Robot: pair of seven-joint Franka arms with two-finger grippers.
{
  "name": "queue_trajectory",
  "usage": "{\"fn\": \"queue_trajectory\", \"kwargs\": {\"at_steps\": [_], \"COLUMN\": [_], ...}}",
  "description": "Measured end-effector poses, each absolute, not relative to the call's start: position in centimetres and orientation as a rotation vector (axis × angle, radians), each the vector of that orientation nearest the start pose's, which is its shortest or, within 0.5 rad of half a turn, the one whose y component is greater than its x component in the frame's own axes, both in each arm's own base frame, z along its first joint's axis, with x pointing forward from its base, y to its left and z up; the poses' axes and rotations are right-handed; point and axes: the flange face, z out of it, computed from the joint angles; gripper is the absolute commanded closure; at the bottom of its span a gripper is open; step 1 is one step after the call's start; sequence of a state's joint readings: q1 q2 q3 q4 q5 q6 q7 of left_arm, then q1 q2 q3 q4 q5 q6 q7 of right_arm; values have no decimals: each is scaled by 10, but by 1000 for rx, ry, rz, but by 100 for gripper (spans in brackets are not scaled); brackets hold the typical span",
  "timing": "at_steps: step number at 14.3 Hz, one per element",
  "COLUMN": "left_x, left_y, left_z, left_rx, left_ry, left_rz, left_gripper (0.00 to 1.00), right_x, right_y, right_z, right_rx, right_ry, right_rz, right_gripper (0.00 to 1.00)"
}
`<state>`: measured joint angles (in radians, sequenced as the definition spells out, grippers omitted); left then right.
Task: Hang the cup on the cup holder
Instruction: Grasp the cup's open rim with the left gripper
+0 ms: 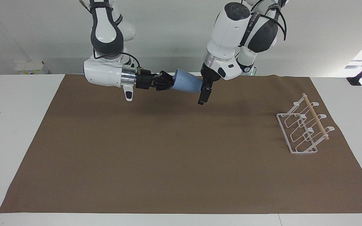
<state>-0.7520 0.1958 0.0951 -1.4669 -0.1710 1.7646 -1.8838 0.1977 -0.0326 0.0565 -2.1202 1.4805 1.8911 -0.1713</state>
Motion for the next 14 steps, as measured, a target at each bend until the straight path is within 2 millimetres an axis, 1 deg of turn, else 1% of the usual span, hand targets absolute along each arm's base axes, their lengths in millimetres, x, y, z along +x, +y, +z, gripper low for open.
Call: {"fn": "queue_trajectory", "kwargs": {"at_steps": [5,9,11,14], "left_x": [481,473,466,453], "left_y": [-407,-418,-427,-447], "left_z": [580,591,601,609], "left_rx": [-2660,-2662,-2664,-2653], "left_ry": [-1915,-1948,-1972,-2042], "left_rz": [239,271,283,287], "left_gripper": [0,0,0,0], "right_x": [509,509,509,509], "right_y": [208,208,208,209], "right_z": [469,469,469,470], "right_rx": [-1791,-1791,-1791,-1790], "right_ry": [261,261,261,260], "right_rz": [226,226,226,227], "right_gripper": [100,100,100,100]}}
